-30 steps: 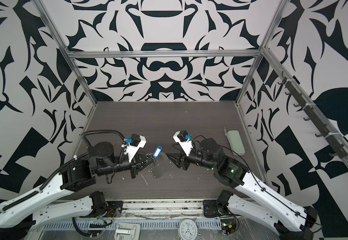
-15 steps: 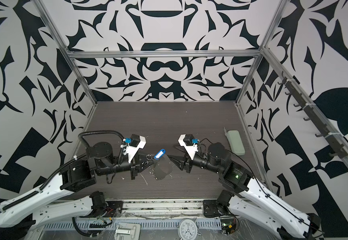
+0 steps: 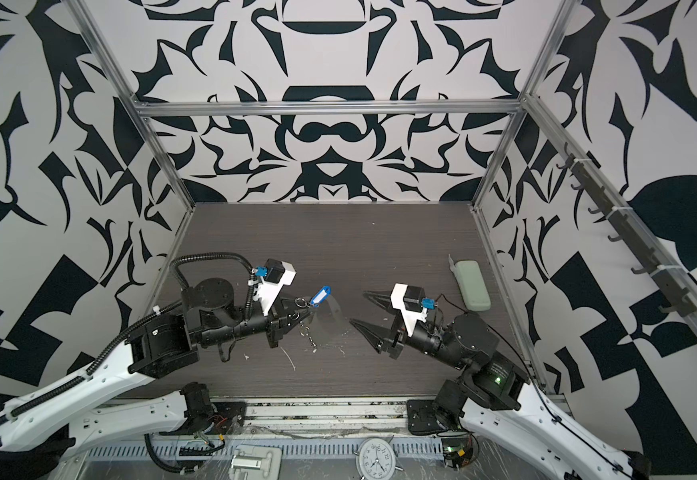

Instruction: Remove the keys from the keyring

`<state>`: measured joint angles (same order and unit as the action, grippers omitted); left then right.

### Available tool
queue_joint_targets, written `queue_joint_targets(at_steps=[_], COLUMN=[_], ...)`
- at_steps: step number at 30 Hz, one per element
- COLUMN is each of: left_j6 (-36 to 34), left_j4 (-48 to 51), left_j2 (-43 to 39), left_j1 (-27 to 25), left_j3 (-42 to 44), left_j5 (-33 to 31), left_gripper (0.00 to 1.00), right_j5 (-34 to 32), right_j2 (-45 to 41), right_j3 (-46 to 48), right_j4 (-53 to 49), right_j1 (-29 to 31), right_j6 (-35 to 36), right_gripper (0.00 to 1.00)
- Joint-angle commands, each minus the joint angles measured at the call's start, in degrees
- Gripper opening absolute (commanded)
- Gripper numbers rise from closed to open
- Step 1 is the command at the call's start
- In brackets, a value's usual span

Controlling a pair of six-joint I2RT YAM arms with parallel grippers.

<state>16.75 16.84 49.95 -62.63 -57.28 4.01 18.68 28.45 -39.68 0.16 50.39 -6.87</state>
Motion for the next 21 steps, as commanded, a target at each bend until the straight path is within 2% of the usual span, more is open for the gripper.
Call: queue_joint_targets(at_steps=[1, 11, 12, 13, 15, 16, 17, 19, 21], left_j6=[0.0, -3.3, -3.5, -3.6, -3.4, -3.1, -2.7, -1.7, -1.3], left_j4=[-1.2, -4.0, -3.9, -3.5, -3.0, -2.9, -2.8, -1.6, -0.8], left_j2=[-0.4, -1.9, -1.7, -1.4, -1.0, -1.0, -1.1, -1.6, -2.8], left_j1=[0.1, 0.1, 0.1, 0.1, 0.1, 0.1, 0.1, 0.1, 0.1], left_j3=[-0.9, 1.1, 1.1, 0.9, 0.8, 0.8, 0.9, 0.7, 1.2], left_j5=[0.4, 10.2, 10.4, 10.1, 7.9, 6.2, 3.6, -3.8, -10.5], left_gripper=[0.04, 0.0, 0.0, 0.0, 0.0, 0.04, 0.16, 0.38, 0.49], right_j5=[8.9, 12.9, 14.1, 15.5, 16.4, 16.3, 15.9, 11.9, 5.1], right_j2=[5.7, 11.6, 12.1, 12.9, 13.9, 14.4, 14.6, 15.1, 16.3], right_j3=[-3.0, -4.4, -4.5, -4.7, -5.2, -5.6, -6.1, -8.0, -11.8], right_j4=[1.3, 1.5, 2.0, 2.4, 2.3, 2.1, 1.5, -2.3, -10.2], right_j1=[0.2, 0.2, 0.2, 0.2, 0.1, 0.2, 0.2, 0.2, 0.2], right_j6=[-1.6, -2.7, -3.0, -3.3, -3.6, -3.6, -3.4, -2.8, -0.1], right_gripper=[0.63, 0.6, 0.56, 0.47, 0.23, 0.11, 0.0, 0.0, 0.0])
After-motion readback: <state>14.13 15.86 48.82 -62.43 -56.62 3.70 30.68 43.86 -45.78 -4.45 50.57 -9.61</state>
